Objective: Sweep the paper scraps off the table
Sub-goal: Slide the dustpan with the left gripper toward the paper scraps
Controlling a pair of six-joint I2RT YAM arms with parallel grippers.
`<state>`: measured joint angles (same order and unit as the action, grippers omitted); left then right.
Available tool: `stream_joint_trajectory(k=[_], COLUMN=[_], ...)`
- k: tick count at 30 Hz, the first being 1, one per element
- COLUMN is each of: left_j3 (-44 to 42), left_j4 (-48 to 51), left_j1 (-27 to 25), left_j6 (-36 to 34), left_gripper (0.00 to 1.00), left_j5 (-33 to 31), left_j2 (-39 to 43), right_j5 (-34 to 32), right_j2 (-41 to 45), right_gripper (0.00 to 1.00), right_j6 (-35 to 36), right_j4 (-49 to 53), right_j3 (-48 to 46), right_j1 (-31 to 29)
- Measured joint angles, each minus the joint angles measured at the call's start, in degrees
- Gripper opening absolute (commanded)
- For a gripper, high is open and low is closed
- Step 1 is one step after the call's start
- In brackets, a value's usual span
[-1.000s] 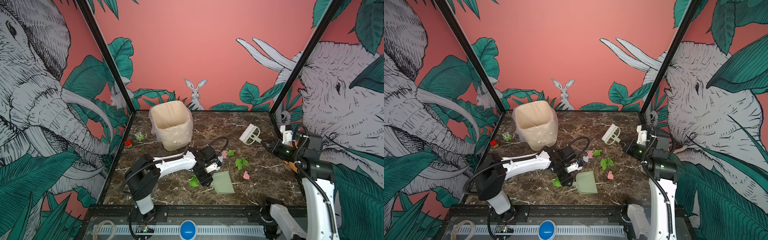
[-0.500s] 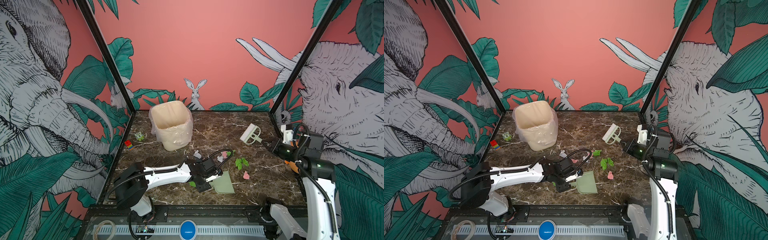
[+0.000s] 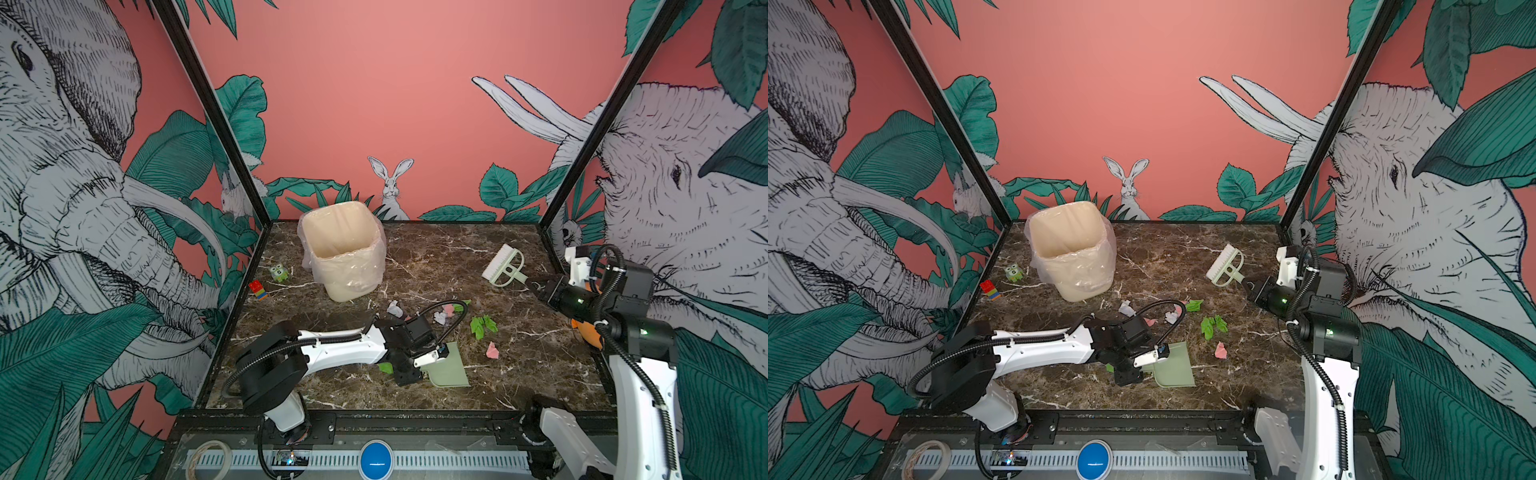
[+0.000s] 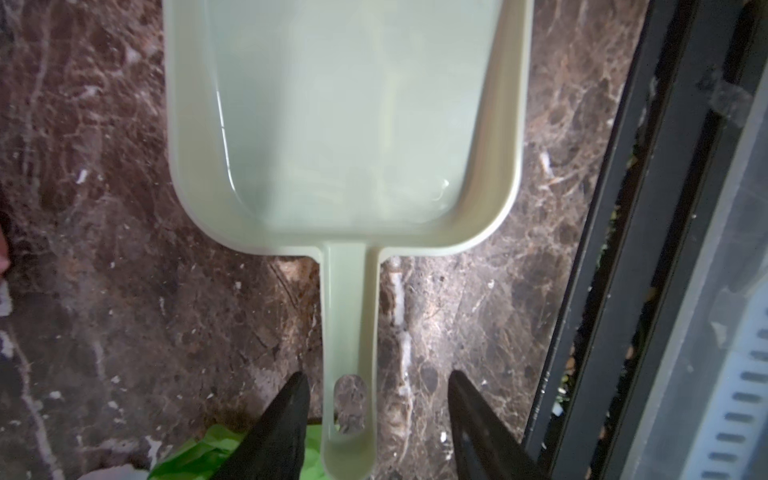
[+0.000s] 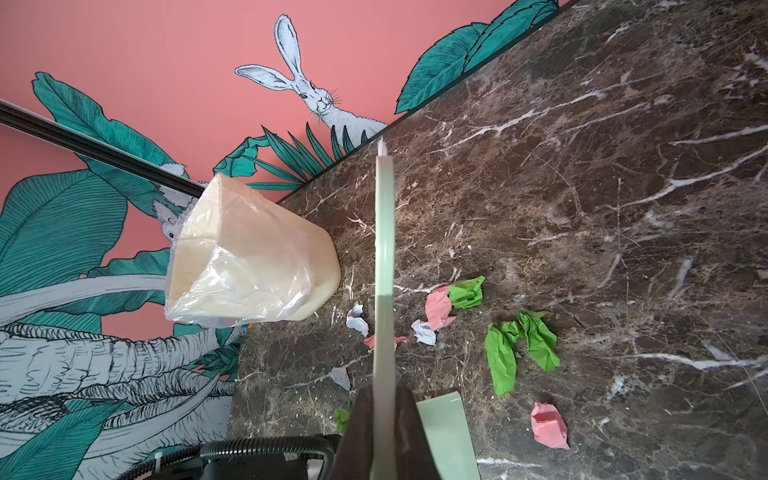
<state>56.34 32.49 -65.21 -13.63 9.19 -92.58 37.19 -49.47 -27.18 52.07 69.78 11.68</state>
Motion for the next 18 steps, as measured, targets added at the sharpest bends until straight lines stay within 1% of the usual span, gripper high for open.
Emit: stream_joint_trajectory(k=[7, 18], left_j3=[0.94, 0.94], left_j4=[0.48, -0.2], left_j1=[0.37, 0.37], left_j6=[-0.55, 0.31], left_gripper=[0.53, 0.49], left_j5=[-1.03, -2.23], left_j2=[-2.19, -2.27], right_j5=[-0.11, -0.11], right_j2=[0.59, 1.33], right_gripper=[0.0, 0.0], right_j6=[-0.04, -0.87], right_j4=[0.07, -0.2], right_j3=[-0.24, -1.95], right_j1=[0.0, 0.0])
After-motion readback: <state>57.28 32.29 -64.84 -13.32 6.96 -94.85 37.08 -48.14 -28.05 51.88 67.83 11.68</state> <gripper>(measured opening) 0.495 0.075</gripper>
